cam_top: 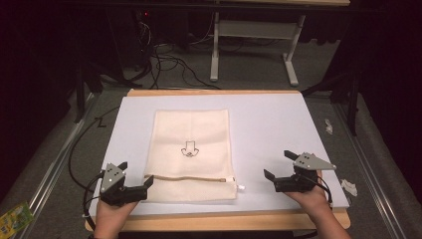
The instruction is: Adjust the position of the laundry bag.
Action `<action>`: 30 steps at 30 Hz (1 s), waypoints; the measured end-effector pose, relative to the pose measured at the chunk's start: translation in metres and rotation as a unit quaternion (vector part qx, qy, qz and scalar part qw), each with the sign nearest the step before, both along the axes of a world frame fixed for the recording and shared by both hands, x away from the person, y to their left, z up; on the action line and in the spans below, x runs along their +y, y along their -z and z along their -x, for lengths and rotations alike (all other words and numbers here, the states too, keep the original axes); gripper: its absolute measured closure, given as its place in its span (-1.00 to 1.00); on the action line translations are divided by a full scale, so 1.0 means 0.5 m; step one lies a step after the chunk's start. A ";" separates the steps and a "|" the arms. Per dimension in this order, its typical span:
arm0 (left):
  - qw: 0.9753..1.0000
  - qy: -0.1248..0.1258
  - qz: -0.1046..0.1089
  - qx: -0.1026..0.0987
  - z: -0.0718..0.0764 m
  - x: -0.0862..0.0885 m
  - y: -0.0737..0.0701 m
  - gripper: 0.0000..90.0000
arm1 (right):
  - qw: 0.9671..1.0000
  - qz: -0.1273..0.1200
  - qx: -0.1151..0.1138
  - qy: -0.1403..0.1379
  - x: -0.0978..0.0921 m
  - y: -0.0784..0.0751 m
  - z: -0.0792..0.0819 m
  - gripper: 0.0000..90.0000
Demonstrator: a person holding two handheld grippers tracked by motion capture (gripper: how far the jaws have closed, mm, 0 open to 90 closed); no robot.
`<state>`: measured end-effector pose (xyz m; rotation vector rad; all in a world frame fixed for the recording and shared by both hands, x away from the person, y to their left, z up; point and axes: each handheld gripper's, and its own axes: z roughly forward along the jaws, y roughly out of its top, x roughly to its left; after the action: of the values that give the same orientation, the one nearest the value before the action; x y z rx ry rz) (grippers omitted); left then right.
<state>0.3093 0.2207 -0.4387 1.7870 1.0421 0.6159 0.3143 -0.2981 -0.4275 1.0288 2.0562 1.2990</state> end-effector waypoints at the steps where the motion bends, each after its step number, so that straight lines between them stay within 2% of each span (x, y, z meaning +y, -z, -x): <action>1: 1.000 0.000 0.000 0.000 0.000 0.000 0.000 -0.99 | 1.000 0.000 0.000 0.000 0.000 0.000 0.000 -1.00; 9: 1.000 -0.008 0.009 0.008 0.002 0.006 0.001 -0.98 | 1.000 0.005 0.015 0.002 0.009 0.005 -0.003 -1.00; 16: 1.000 -0.013 0.021 0.015 0.001 0.013 0.003 -0.90 | 1.000 0.007 0.017 0.002 0.014 0.006 -0.002 -0.98; 21: 1.000 -0.018 0.016 0.010 0.000 0.018 0.001 -0.89 | 1.000 0.007 0.027 0.005 0.015 0.007 -0.007 -0.93; 24: 1.000 -0.021 0.016 0.001 0.006 0.019 -0.002 -0.81 | 0.999 0.010 0.030 0.005 0.019 0.009 -0.008 -0.91; 27: 1.000 -0.015 0.023 -0.002 0.006 0.020 -0.002 -0.72 | 0.999 0.002 0.034 -0.006 0.029 0.011 -0.009 -0.88; 30: 1.000 -0.016 0.016 0.002 0.005 0.017 0.005 -0.65 | 0.999 0.001 0.034 -0.014 0.048 0.008 -0.010 -0.88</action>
<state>0.3069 0.2294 -0.4413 1.7472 1.0783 0.6122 0.3196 -0.2742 -0.4313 1.0607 2.1279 1.2925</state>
